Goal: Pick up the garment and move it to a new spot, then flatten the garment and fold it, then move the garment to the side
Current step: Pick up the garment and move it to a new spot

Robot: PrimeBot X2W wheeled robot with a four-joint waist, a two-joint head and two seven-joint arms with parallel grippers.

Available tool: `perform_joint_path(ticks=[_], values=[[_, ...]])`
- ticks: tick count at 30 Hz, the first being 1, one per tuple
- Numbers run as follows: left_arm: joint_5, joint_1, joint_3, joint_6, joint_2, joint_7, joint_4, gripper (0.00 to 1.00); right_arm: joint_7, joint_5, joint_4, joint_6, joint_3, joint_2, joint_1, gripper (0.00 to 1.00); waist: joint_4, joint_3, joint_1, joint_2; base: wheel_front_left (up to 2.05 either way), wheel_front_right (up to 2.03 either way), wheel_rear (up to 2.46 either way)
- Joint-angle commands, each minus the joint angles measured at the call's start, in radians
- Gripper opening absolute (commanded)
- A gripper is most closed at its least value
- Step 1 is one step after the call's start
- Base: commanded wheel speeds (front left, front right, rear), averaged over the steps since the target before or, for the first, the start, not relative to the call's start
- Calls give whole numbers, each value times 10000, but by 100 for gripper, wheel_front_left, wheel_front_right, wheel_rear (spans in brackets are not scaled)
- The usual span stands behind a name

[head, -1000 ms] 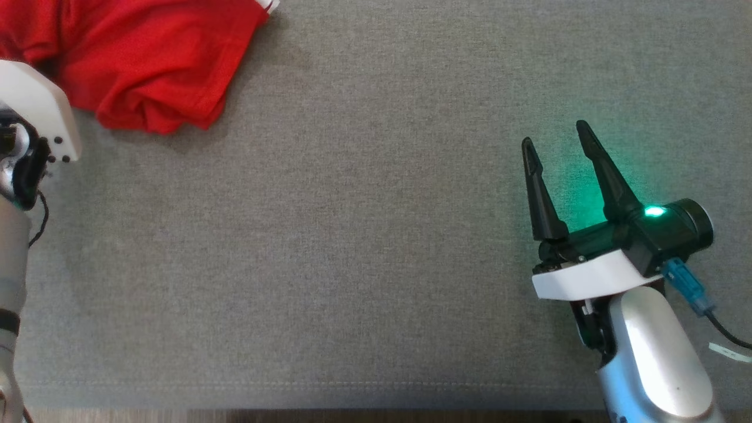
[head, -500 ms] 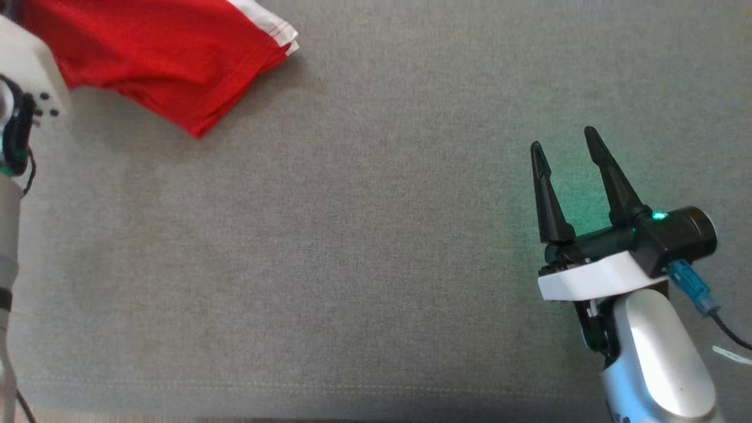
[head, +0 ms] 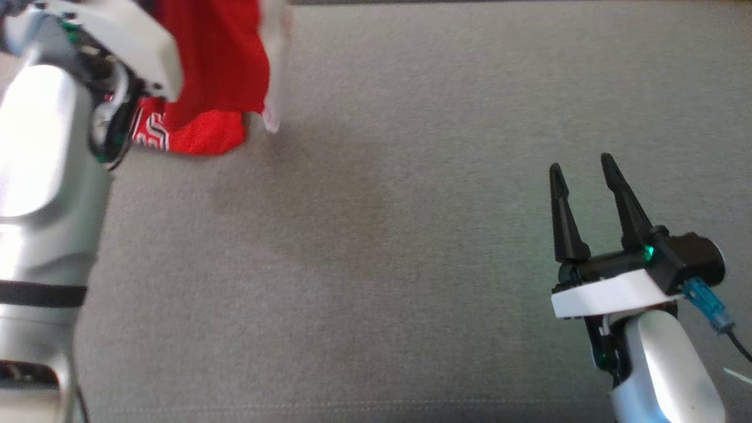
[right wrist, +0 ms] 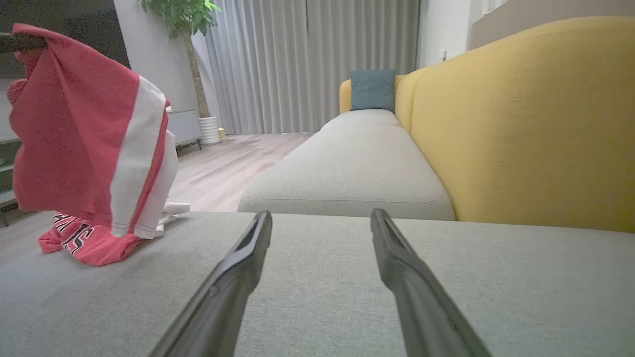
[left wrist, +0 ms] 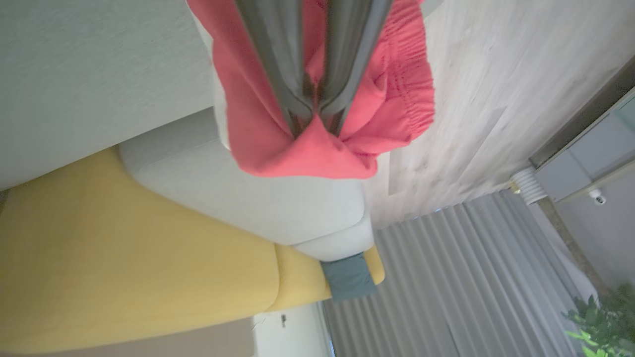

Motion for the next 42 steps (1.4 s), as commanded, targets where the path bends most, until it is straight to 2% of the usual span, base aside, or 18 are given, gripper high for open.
perform_joint_path(ticks=[1, 7, 13, 16, 20, 27, 42], values=[[-103, -303, 277, 59, 257, 29, -469, 0, -105, 73, -311, -7, 171, -31, -52, 100, -310, -292, 0, -1, 0, 0, 0], [-461, 469, 55, 403, -623, -71, -1192, 0, -105, 206, -403, -7, 70, -31, 129, 100, -761, -351, 0, -1, 0, 0, 0], [-883, 1853, -326, 783, -1891, -856, -1304, 0, -106, 272, -506, -7, -1, -31, 169, 100, -956, -97, 0, -1, 0, 0, 0], [-1018, 2613, -551, 916, -2244, -1334, -1138, 0, -106, 323, -548, -7, 59, -31, 130, 100, -1020, 31, 0, -1, 0, 0, 0], [-1039, 3306, -684, 1082, -2336, -1754, -856, 0, -106, 370, -559, -7, 128, -31, 95, 100, -1055, 129, 0, -1, 0, 0, 0], [-974, 4682, -794, 1327, -2133, -2432, -518, 0, -106, 286, -541, -7, 194, -31, 336, 100, -890, 102, 0, -1, 0, 0, 0], [-1130, 7150, -1108, 1453, -2158, -2815, -631, 0, -106, 282, -350, -7, 408, -31, 913, 100, -544, -480, 0, -1, 0, 0, 0]])
